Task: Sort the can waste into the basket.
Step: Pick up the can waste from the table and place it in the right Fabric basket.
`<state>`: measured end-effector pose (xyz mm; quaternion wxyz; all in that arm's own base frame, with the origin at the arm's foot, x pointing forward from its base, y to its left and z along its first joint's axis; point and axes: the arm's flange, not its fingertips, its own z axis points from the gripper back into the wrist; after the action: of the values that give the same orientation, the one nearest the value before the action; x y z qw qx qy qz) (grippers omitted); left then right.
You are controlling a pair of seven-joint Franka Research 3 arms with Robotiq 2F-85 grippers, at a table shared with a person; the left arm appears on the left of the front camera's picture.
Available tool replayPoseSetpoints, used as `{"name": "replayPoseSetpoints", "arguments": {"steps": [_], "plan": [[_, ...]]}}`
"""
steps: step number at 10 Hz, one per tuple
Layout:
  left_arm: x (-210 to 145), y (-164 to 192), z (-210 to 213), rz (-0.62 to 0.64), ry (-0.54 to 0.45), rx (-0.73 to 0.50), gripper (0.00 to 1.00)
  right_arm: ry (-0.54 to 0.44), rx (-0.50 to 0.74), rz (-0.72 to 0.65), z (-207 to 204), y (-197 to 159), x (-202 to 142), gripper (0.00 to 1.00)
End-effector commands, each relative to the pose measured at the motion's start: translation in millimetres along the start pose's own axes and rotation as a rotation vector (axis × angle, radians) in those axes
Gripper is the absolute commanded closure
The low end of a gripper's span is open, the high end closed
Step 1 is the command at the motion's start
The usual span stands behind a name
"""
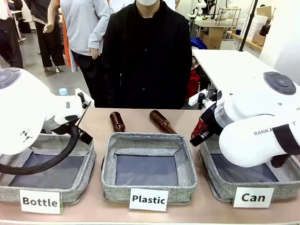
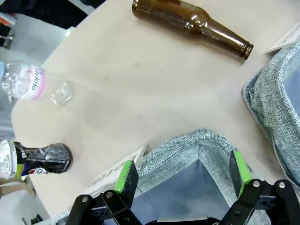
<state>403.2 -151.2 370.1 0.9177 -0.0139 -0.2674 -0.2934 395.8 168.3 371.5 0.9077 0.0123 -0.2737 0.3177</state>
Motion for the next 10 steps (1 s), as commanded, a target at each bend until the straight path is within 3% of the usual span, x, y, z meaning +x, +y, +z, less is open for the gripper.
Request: {"name": "replayPoseSetpoints", "arguments": {"steps": [1,10], "plan": [[0.1,0.0,0.1,0.0,0.0,0.0,0.0,0.0,0.0,0.0,0.0,0.0,0.0,0.0],[0.1,0.0,0.1,0.0,0.0,0.0,0.0,0.0,0.0,0.0,0.0,0.0,0.0,0.0]]}}
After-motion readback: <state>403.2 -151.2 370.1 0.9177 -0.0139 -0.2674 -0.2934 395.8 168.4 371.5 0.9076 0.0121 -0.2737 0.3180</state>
